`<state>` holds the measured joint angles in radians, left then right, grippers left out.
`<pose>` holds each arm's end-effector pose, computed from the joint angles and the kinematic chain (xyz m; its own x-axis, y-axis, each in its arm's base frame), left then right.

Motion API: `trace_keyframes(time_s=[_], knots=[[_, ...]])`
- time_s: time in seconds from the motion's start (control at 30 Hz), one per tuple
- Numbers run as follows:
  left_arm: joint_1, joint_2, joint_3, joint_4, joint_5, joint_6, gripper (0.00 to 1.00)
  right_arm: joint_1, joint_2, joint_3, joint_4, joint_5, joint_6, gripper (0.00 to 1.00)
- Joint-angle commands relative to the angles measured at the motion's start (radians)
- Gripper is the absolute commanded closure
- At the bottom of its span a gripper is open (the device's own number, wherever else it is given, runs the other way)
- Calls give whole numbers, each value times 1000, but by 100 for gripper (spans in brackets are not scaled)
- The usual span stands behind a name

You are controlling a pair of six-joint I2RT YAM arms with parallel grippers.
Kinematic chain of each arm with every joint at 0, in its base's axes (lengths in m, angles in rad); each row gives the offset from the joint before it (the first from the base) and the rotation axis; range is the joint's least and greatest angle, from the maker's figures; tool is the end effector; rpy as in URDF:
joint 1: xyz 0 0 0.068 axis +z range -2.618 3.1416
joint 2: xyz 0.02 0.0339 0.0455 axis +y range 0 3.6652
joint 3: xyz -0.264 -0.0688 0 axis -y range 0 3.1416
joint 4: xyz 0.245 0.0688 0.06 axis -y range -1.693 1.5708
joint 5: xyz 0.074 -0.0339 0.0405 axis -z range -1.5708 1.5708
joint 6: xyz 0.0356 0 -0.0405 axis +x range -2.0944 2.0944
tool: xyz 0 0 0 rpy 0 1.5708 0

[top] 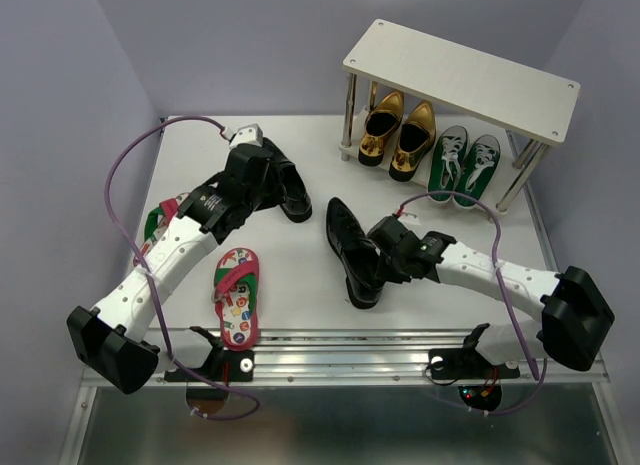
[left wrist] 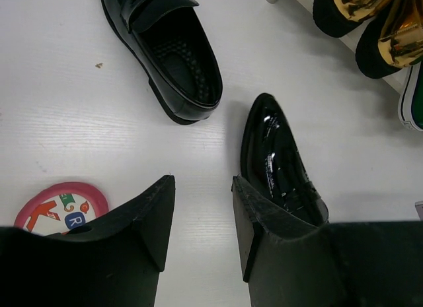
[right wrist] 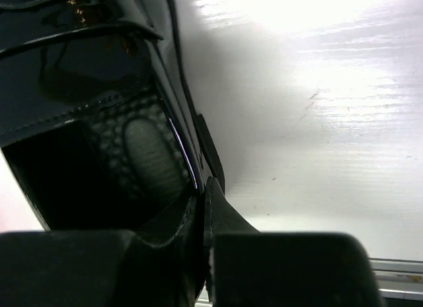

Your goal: Place and organize the shoes onto the shoe shelf

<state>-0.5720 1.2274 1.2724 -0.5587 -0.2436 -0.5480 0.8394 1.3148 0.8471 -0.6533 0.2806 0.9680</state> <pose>0.2297 -0.1377 0.3797 -0.5344 -0.2573 -0.8051 0.0824 0.9322 -0.3526 0.1716 0.1765 0.2146 -0.8639 0.2225 -0.4519 0.1356 0.9668 0.2168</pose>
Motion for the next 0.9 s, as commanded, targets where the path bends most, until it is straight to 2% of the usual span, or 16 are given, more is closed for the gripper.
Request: trace_keyframes(time_s=[0.0,0.17,0.33,0.6,0.63,0.87], knots=[[8,-8,33,25,-19,23,50,17,-8,108,-6,31,-99,99],[20,-20,62,14,-48,39,50,26,-61,266,-87,28,-251,99],[41,-34,110,-6,-94,49,50,26,-46,455,-192,43,-359,99],[109,-84,183,-53,-171,83,50,26,75,852,-305,166,-436,99],[115,-91,189,-58,-177,91,50,26,105,939,-310,195,-439,99],[135,-114,171,-63,-151,91,50,-2,274,1343,-345,343,-456,99]])
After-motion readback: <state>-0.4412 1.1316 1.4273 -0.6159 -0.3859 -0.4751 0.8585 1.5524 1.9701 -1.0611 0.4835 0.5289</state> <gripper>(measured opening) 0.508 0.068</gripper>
